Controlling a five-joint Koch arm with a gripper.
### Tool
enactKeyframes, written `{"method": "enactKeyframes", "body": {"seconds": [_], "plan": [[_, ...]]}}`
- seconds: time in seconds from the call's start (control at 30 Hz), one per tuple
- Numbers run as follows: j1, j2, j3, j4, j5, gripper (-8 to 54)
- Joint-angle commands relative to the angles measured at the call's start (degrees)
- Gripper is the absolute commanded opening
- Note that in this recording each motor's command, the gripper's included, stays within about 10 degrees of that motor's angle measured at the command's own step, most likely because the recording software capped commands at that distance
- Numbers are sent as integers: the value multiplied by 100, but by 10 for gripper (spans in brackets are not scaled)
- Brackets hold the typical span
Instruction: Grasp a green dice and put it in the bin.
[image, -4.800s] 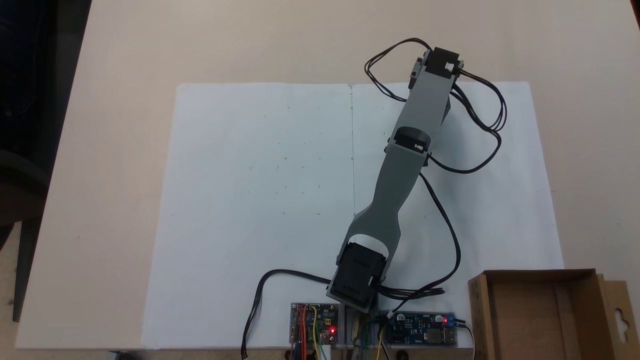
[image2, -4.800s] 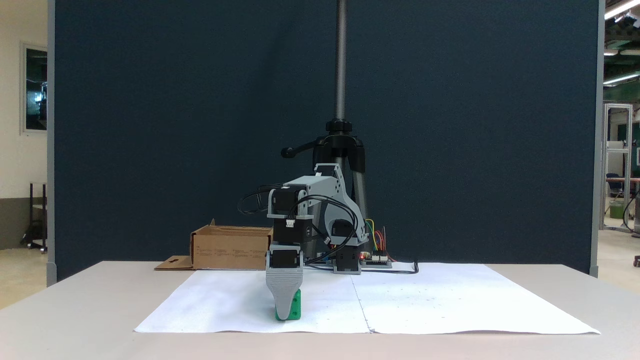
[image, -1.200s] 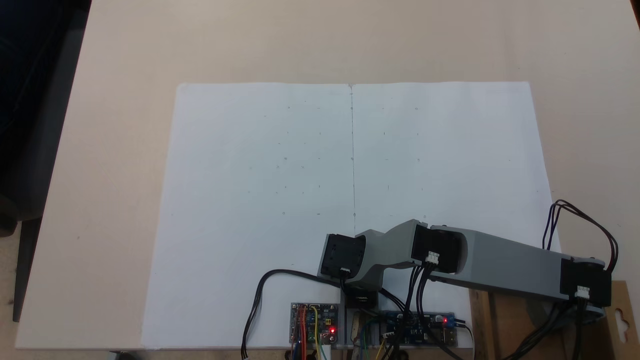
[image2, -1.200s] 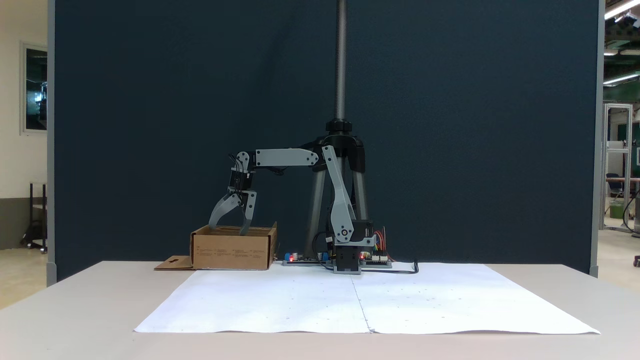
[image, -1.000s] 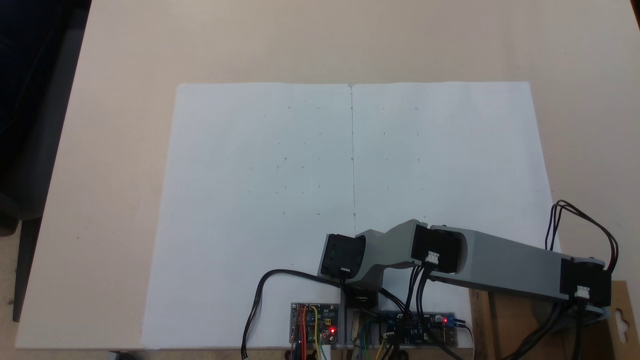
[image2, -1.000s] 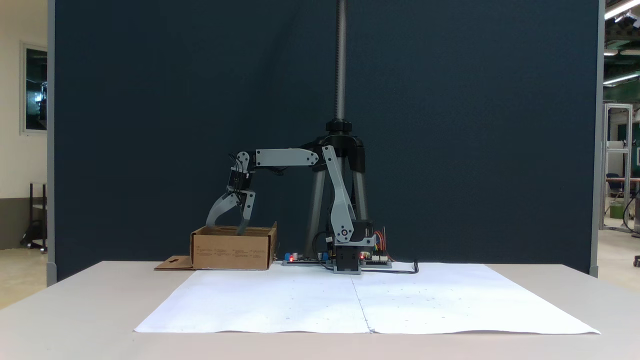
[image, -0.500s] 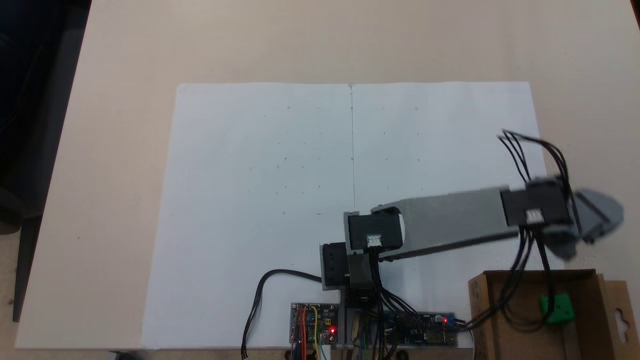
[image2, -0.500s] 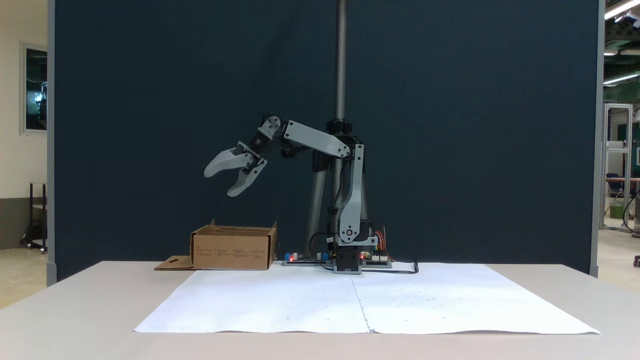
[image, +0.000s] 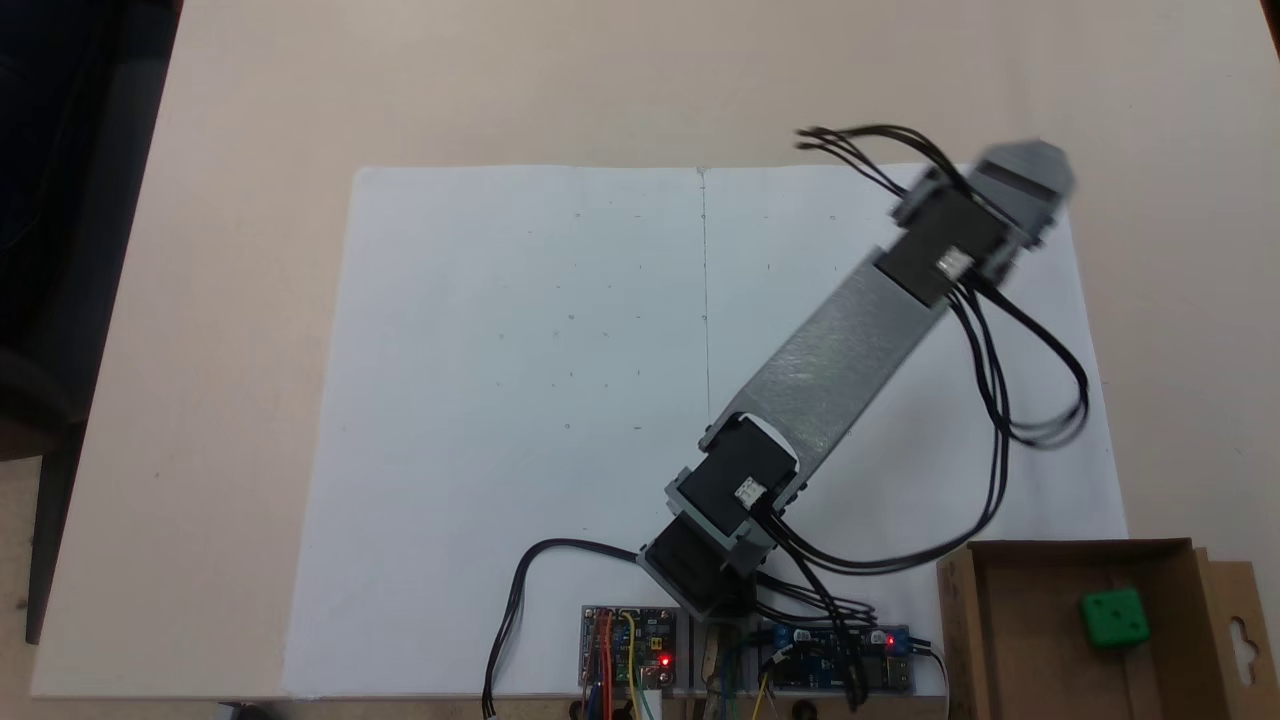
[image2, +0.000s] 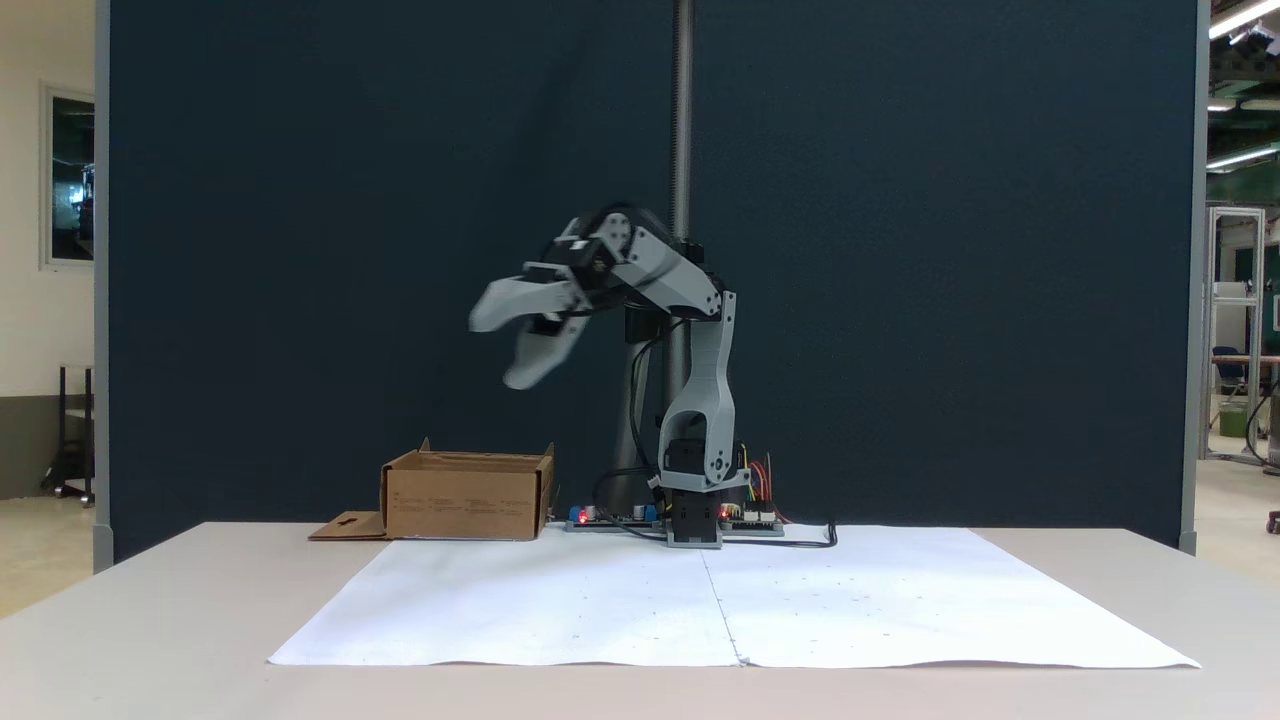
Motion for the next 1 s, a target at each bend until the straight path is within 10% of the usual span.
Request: {"method": "enactKeyframes", "body": {"seconds": [0.0,0.97], "plan": [[-501,167,88,-176,466,402],[-3524,1714,4808,-4612,1301,418]]}}
